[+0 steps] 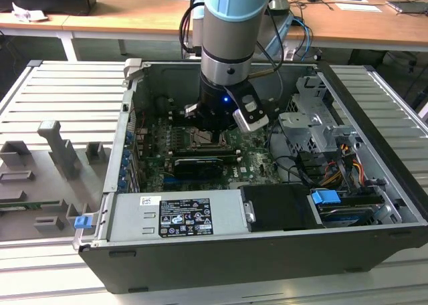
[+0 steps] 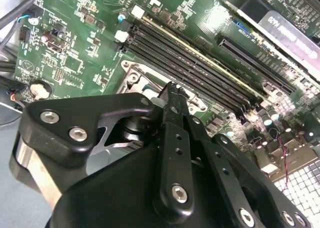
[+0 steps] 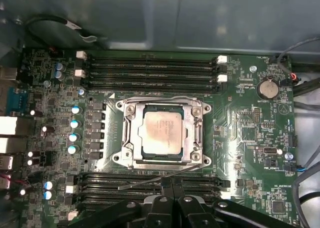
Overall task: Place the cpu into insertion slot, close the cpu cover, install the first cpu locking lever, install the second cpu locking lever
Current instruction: 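Install the second cpu locking lever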
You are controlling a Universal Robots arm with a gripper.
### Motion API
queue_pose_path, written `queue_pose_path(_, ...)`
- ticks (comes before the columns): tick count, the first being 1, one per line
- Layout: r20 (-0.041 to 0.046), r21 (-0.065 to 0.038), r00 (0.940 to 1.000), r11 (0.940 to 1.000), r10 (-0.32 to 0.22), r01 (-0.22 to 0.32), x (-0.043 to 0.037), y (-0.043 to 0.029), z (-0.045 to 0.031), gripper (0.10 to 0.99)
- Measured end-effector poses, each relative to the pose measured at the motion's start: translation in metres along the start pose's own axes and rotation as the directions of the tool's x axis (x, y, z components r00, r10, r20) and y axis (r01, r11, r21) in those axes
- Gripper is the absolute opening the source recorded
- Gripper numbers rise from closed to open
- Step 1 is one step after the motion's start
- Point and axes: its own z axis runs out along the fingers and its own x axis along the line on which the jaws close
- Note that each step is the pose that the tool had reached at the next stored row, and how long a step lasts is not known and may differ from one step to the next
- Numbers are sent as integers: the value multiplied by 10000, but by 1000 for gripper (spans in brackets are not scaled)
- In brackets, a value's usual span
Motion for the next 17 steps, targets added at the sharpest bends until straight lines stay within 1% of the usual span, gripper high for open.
queue_pose_path(7, 2, -3, 10000, 10000, 0, 0, 39, -2, 23, 106)
queue_pose_path(12, 2, -3, 10000, 10000, 0, 0, 66, -7, 62, 106)
queue_pose_path(17, 0, -1, 10000, 10000, 0, 0, 86, -9, 77, 106)
